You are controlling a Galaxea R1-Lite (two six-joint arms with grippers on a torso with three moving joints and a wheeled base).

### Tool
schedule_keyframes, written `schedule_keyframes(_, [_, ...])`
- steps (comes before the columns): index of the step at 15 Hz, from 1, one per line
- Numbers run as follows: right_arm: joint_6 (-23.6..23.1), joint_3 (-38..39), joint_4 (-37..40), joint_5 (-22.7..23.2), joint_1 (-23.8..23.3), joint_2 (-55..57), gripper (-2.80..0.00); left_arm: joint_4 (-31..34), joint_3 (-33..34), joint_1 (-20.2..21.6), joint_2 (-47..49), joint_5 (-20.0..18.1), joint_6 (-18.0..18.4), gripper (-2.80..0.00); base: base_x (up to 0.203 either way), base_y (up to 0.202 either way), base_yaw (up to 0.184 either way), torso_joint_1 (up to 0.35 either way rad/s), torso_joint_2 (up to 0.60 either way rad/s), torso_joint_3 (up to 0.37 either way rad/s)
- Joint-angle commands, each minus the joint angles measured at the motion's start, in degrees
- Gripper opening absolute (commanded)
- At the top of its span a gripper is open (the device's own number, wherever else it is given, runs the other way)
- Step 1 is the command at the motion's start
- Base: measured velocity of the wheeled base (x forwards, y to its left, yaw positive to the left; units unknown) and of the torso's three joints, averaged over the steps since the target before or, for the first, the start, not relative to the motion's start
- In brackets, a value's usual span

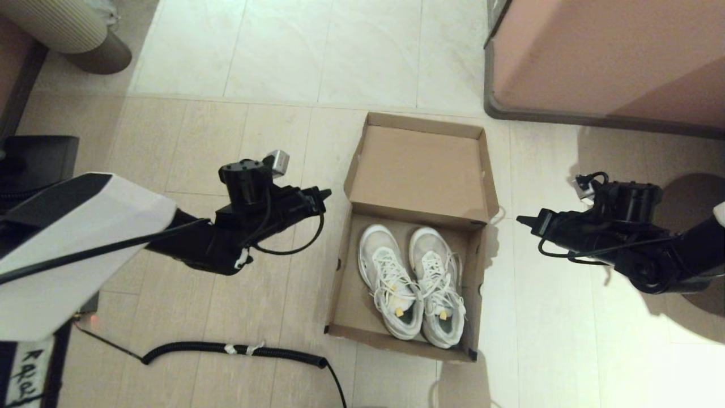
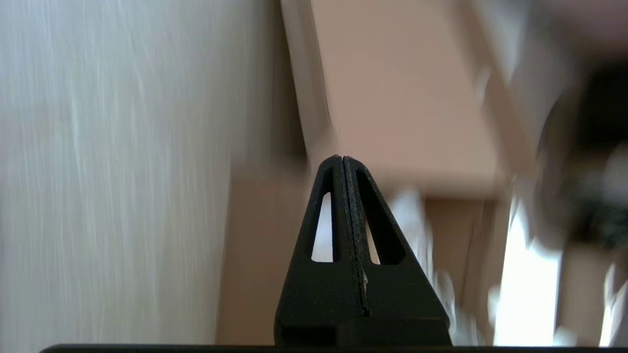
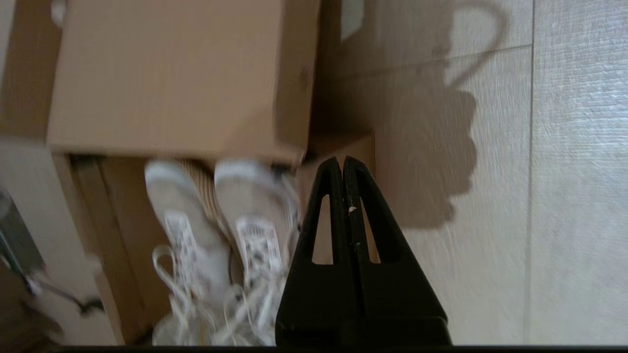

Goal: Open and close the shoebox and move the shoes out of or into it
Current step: Close the shoe box

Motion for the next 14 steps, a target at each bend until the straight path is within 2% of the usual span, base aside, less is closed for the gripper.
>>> schedule_keyframes(1, [4.44, -5.17, -1.28, -0.26, 0.1, 7.18, -2.8, -4.26, -8.83, 1.39, 9.72, -1.17, -4.02, -2.8, 0.0, 0.0, 0.0, 0.0, 0.0, 0.0])
schedule_keyframes(3, [8.14, -9.57, -2.73, -2.77, 0.2, 11.8, -2.8, -5.97, -19.97, 1.79, 15.03, -1.59, -10.67, -2.8, 0.0, 0.0, 0.0, 0.0, 0.0, 0.0])
schedule_keyframes(5, [14.23, -13.0, -3.63, -4.56, 0.34, 14.7, -2.8, -5.97, -29.13, 2.08, 20.49, -1.78, -14.85, -2.8, 0.0, 0.0, 0.0, 0.0, 0.0, 0.0])
schedule_keyframes(7, [15.16, -14.68, -3.74, -4.77, 1.38, 16.62, -2.8, -5.66, -30.06, 2.02, 23.81, -2.33, -17.34, -2.8, 0.0, 0.0, 0.0, 0.0, 0.0, 0.0])
schedule_keyframes(9, [16.73, -17.39, -3.77, -6.35, 3.35, 18.39, -2.8, -5.74, -29.89, 1.53, 25.55, -2.52, -17.65, -2.8, 0.0, 0.0, 0.0, 0.0, 0.0, 0.0])
schedule_keyframes(12, [22.28, -22.23, -3.77, -10.46, 5.64, 20.24, -2.8, -5.74, -29.89, 0.62, 26.81, -2.53, -17.66, -2.8, 0.0, 0.0, 0.0, 0.0, 0.0, 0.0])
schedule_keyframes(14, [23.37, -22.4, -3.77, -11.04, 6.55, 20.31, -2.8, -5.85, -29.89, -0.16, 27.34, -2.56, -17.74, -2.8, 0.0, 0.0, 0.0, 0.0, 0.0, 0.0])
